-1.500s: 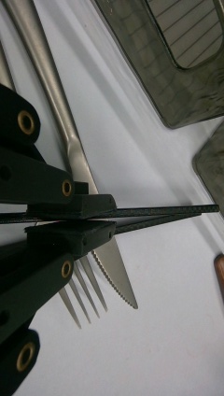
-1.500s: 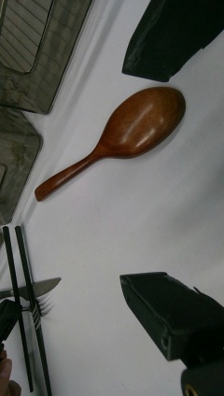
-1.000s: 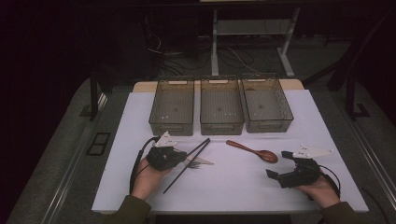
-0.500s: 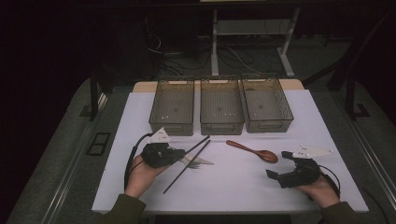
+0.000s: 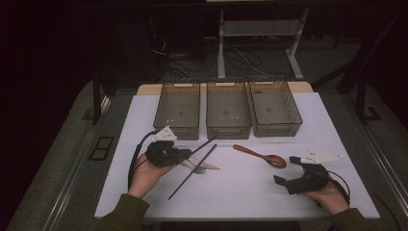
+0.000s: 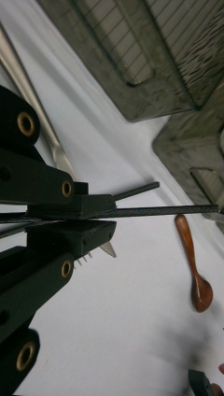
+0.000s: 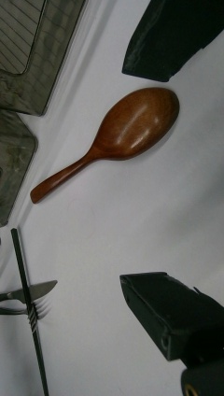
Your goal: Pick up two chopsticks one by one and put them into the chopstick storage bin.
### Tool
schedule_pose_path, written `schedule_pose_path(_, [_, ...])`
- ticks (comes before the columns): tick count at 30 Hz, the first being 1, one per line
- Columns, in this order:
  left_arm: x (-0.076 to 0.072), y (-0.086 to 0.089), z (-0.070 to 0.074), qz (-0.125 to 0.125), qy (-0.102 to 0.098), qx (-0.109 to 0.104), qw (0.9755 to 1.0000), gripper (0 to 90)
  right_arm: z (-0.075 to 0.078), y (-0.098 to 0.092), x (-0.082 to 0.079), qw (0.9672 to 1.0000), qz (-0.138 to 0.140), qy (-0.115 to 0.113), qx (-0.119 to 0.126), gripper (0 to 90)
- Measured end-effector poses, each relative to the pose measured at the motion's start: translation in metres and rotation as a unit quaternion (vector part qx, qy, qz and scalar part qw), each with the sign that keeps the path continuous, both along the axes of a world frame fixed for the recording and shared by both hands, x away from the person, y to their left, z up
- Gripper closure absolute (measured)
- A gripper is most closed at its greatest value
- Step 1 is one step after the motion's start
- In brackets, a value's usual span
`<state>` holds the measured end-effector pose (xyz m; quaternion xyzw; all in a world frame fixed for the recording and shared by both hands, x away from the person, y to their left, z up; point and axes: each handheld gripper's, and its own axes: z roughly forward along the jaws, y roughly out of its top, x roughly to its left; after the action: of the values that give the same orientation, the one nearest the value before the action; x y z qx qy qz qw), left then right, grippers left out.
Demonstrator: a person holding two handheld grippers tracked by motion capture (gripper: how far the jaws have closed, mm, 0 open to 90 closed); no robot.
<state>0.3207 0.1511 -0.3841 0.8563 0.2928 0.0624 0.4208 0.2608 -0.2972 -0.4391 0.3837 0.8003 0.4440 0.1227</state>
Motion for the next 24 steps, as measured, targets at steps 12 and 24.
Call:
schedule_pose_path(12, [0.016, 0.004, 0.012, 0.003, -0.005, -0.011, 0.9999, 85.4, -0.003, 0.000, 0.001, 1.0000, 0.000, 0.001, -0.005, 1.1])
schedule_pose_path(24, [0.031, 0.008, 0.032, 0.019, -0.018, -0.023, 0.9994, 85.4, -0.003, 0.003, 0.002, 0.9998, 0.012, -0.013, -0.002, 1.1])
